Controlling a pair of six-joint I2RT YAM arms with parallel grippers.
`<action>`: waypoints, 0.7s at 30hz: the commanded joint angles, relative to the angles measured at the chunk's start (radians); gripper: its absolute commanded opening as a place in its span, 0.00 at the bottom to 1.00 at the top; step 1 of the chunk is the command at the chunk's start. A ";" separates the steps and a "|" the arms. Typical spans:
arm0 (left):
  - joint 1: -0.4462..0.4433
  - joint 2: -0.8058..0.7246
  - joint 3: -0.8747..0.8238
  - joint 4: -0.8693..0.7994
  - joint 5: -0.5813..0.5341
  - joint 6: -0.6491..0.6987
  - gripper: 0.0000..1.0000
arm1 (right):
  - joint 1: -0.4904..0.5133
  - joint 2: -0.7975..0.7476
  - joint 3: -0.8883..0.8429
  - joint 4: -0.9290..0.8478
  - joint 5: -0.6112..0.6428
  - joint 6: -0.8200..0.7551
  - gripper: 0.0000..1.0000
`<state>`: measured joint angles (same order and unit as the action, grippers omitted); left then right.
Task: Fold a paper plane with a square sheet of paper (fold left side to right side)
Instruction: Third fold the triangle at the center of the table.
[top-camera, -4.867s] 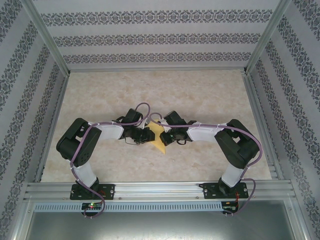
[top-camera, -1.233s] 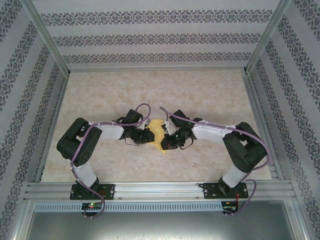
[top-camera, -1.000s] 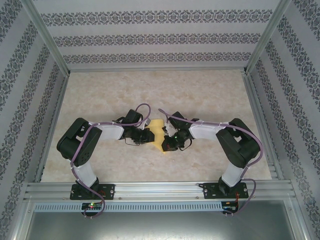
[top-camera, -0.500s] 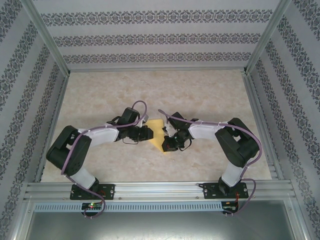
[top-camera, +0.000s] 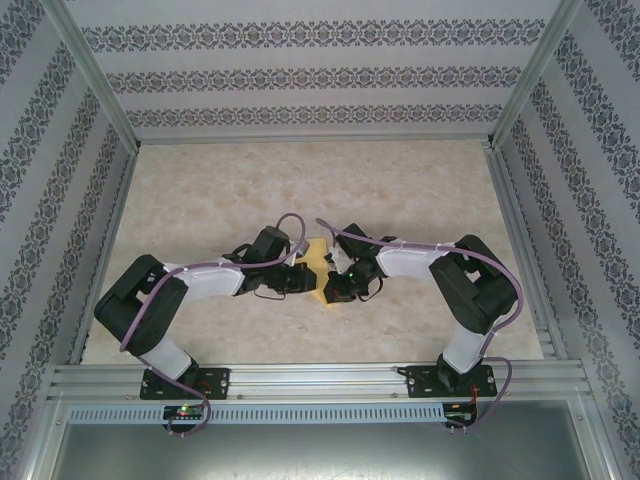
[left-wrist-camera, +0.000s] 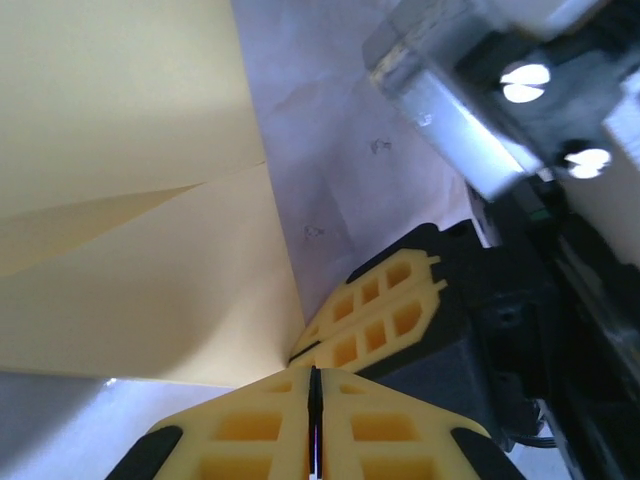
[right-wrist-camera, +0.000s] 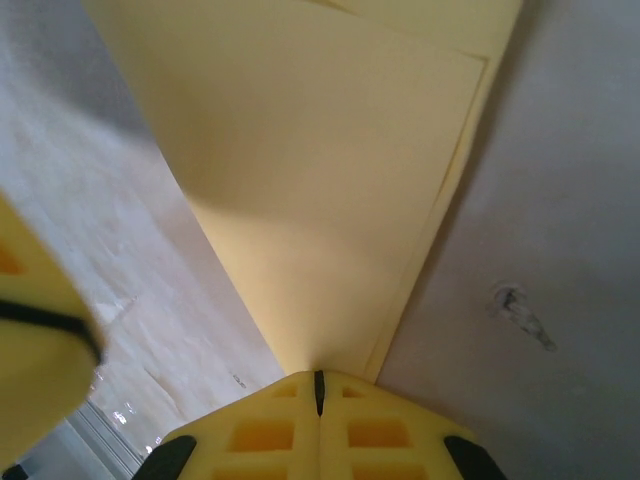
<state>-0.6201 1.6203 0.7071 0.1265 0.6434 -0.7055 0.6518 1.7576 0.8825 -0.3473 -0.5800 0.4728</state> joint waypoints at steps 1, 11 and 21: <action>-0.021 0.038 0.017 0.061 0.013 -0.013 0.11 | -0.007 0.057 -0.025 -0.074 0.115 -0.008 0.00; -0.029 0.105 0.009 0.104 0.001 -0.020 0.10 | -0.003 0.064 -0.024 -0.083 0.113 -0.018 0.00; -0.029 0.122 0.006 0.027 -0.078 0.019 0.10 | -0.003 0.065 -0.020 -0.110 0.134 -0.029 0.00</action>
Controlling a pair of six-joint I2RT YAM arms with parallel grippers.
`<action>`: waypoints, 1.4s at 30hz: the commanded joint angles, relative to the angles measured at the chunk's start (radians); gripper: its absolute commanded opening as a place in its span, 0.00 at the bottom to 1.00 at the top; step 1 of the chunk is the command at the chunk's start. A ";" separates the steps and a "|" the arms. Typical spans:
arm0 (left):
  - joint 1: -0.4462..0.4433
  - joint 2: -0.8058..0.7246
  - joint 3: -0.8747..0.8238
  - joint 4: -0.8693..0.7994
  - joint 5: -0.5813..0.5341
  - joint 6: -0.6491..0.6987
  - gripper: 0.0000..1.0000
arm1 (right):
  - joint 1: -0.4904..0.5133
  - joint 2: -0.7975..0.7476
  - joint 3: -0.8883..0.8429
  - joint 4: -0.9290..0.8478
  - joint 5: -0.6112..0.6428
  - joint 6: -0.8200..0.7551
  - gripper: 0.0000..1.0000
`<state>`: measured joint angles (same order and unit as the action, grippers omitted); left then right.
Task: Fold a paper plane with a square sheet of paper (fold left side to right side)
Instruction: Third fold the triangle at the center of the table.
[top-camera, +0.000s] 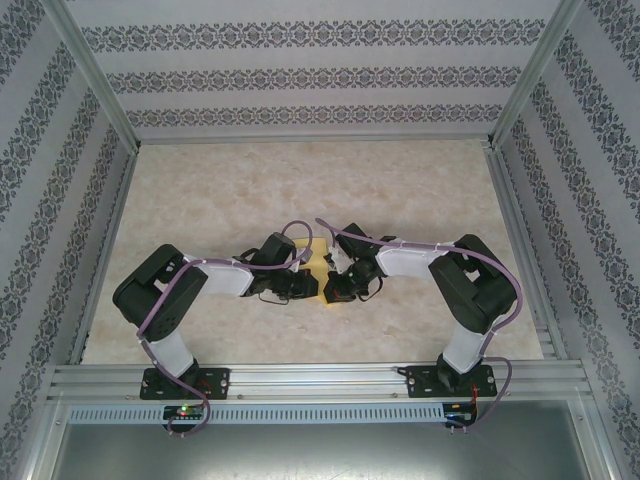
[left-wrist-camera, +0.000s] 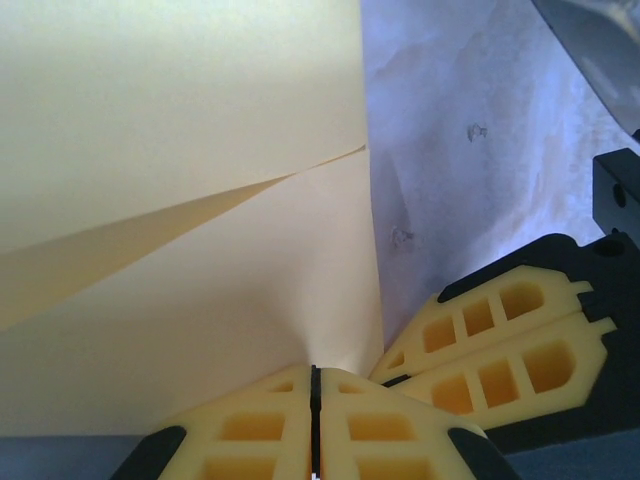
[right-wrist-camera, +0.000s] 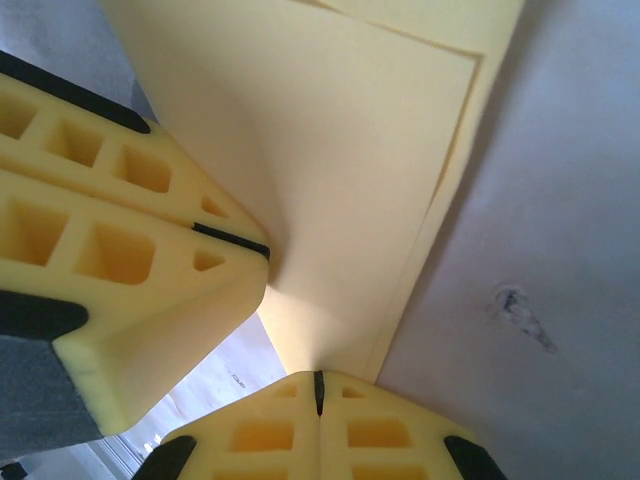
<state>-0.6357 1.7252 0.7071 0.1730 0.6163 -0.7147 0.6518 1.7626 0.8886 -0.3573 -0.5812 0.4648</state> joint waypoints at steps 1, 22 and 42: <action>-0.013 0.018 0.007 -0.028 -0.063 0.033 0.10 | -0.002 0.059 -0.026 -0.101 0.137 -0.022 0.00; 0.134 -0.031 0.007 -0.126 -0.144 0.149 0.10 | -0.001 0.066 -0.027 -0.132 0.148 -0.039 0.00; 0.293 -0.118 -0.020 -0.150 -0.122 0.205 0.10 | -0.002 0.049 -0.020 -0.131 0.144 -0.036 0.00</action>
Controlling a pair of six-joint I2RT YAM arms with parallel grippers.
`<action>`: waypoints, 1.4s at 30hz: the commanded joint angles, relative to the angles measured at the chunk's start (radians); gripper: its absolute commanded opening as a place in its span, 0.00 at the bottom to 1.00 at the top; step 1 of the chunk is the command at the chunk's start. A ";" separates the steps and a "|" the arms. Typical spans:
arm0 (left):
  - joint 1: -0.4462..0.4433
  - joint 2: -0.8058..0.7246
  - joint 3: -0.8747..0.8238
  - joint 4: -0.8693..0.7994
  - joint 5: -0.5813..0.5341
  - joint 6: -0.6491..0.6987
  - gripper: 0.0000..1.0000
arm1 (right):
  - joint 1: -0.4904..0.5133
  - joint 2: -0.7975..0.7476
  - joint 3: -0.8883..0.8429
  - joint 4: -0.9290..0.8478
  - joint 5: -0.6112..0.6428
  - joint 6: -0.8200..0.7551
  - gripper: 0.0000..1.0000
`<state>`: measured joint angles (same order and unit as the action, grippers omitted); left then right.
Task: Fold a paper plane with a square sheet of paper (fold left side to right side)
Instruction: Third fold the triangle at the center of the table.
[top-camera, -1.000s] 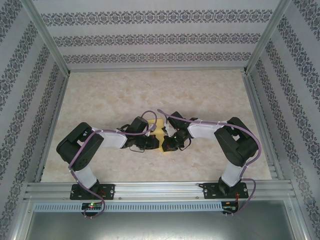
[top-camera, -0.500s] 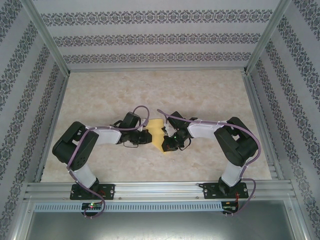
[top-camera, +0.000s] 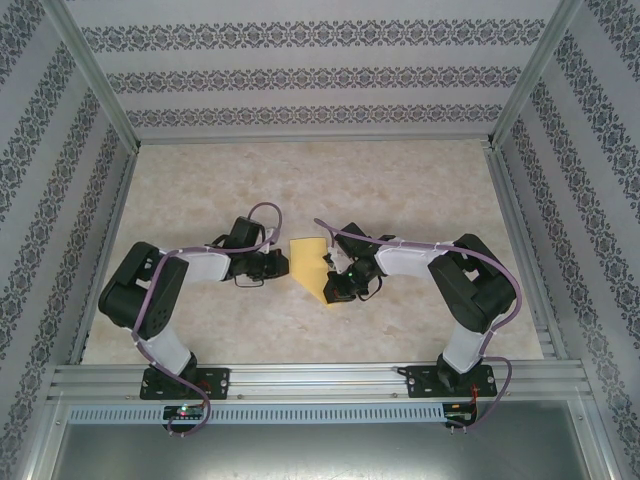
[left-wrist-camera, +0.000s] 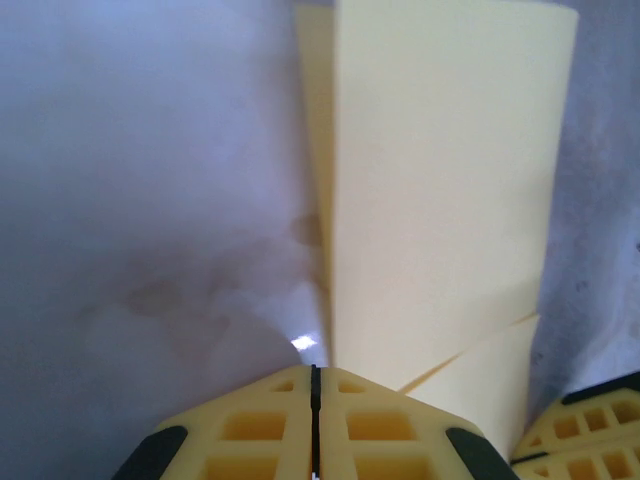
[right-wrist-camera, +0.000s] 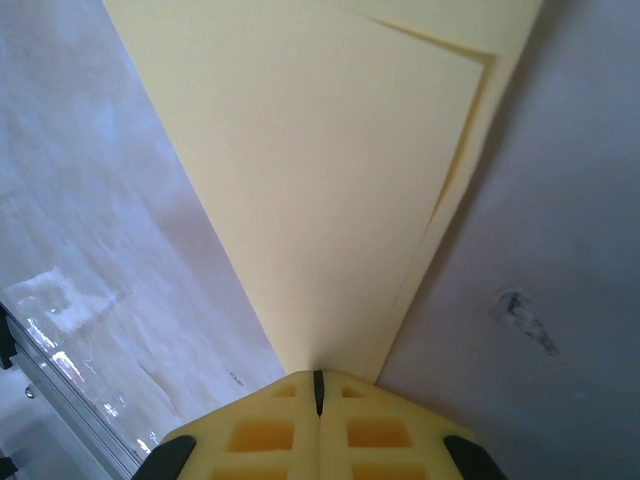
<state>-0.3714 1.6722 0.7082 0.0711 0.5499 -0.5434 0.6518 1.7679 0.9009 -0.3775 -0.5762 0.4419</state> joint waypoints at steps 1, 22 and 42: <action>0.027 -0.100 -0.030 -0.054 -0.052 0.030 0.10 | -0.001 0.044 -0.030 -0.111 0.138 -0.013 0.00; -0.228 0.065 0.123 0.011 -0.007 -0.042 0.11 | 0.000 0.013 -0.017 -0.117 0.142 0.000 0.00; -0.236 0.087 0.049 0.015 -0.043 -0.052 0.11 | 0.059 -0.013 0.091 -0.007 0.087 0.078 0.00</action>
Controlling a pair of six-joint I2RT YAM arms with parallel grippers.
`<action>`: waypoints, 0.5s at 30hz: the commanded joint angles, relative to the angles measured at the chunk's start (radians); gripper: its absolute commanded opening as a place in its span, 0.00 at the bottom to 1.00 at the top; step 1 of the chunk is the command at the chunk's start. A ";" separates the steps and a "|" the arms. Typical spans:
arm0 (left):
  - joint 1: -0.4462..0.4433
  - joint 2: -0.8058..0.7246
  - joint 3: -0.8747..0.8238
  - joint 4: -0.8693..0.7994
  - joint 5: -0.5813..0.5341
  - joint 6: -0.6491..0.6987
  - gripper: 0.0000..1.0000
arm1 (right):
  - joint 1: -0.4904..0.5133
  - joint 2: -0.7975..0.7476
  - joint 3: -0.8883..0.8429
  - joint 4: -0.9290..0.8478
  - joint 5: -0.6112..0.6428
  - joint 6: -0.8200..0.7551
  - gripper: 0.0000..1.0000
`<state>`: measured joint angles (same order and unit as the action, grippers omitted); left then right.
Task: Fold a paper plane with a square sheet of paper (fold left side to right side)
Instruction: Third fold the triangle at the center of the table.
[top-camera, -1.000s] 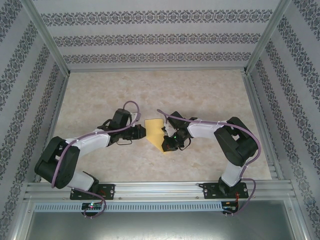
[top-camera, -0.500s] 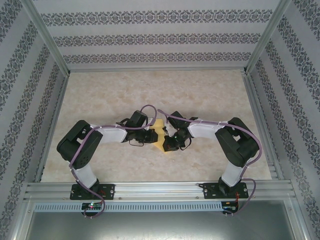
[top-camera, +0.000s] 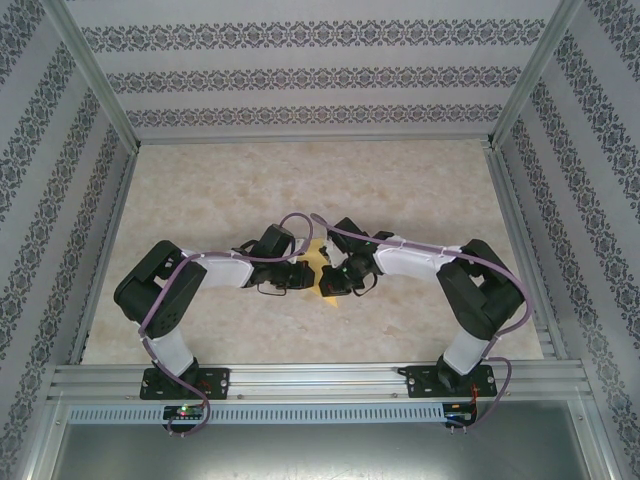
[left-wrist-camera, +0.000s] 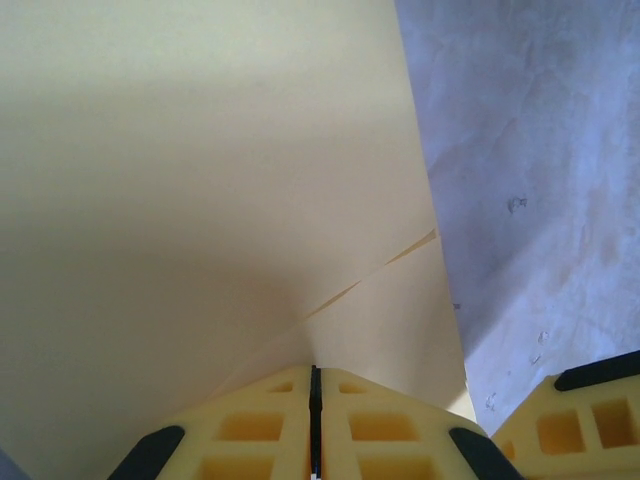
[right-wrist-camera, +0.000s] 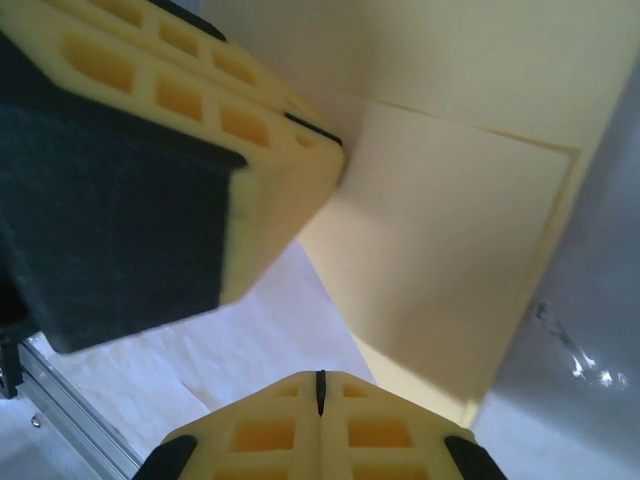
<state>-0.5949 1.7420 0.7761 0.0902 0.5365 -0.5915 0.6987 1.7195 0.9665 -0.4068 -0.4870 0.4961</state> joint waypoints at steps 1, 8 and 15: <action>-0.013 0.017 -0.019 -0.004 -0.031 -0.004 0.11 | 0.014 0.043 0.027 0.030 -0.004 0.026 0.00; -0.013 0.016 -0.017 -0.016 -0.041 0.001 0.11 | 0.014 0.090 0.028 0.018 0.002 0.023 0.00; -0.013 0.013 -0.012 -0.038 -0.055 0.013 0.11 | 0.009 0.075 -0.031 -0.021 0.017 0.007 0.00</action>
<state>-0.5957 1.7420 0.7761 0.0898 0.5278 -0.5911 0.6987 1.7992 0.9752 -0.3798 -0.4873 0.5102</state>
